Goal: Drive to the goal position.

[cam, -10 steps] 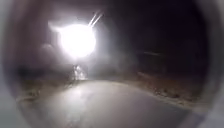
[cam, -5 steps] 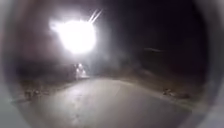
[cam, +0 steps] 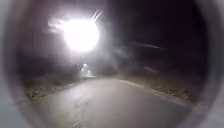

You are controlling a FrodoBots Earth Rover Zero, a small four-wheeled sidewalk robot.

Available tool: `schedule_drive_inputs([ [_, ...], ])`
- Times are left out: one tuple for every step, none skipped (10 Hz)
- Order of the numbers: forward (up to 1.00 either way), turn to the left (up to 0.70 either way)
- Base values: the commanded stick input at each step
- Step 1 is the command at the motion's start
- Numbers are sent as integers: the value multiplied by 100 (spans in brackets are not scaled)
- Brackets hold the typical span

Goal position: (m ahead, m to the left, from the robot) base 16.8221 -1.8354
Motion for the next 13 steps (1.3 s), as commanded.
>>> schedule_drive_inputs([
  [100, 15],
  [100, 9],
  [100, 7],
  [100, 5],
  [100, 4],
  [100, 4],
  [100, 6],
  [100, 9],
  [100, 10],
  [100, 4],
  [100, 3],
  [100, 3],
  [100, 2],
])
